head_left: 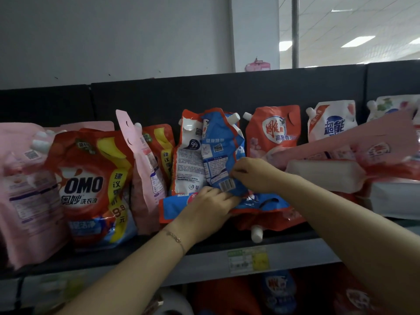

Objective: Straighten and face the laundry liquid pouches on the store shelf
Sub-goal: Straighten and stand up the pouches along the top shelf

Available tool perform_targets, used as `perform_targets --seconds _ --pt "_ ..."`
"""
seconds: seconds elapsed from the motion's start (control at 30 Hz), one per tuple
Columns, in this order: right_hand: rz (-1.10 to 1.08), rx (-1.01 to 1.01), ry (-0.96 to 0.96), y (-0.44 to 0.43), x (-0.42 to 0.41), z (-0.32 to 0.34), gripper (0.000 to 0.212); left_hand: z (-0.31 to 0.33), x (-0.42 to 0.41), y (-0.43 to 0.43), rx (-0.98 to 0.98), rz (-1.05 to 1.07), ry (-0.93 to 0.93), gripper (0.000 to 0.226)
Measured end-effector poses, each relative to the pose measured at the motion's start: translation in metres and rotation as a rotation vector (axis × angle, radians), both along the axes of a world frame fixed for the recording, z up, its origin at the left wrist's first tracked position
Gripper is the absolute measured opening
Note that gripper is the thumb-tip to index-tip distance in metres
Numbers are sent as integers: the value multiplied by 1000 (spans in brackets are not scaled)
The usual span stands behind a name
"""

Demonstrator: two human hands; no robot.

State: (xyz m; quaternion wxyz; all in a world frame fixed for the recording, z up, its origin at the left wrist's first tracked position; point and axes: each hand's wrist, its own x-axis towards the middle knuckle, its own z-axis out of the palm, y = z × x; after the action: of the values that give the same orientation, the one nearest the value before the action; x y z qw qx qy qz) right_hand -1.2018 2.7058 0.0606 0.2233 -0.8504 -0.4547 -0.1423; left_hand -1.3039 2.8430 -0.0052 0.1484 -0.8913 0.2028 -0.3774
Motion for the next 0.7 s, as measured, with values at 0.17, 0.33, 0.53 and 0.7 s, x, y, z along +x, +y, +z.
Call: perform_targets --seconds 0.17,0.33,0.53,0.7 --pt "-110 -80 253 -4 10 16 39 8 -20 17 -227 -79 -110 32" --pt "-6 215 631 -15 9 19 35 25 -41 15 -735 -160 -269 30" --pt "94 479 923 -31 7 24 49 39 -46 9 -1094 -17 -357 26" --pt "-27 402 738 -26 11 15 74 38 -39 23 -1407 -20 -561 29"
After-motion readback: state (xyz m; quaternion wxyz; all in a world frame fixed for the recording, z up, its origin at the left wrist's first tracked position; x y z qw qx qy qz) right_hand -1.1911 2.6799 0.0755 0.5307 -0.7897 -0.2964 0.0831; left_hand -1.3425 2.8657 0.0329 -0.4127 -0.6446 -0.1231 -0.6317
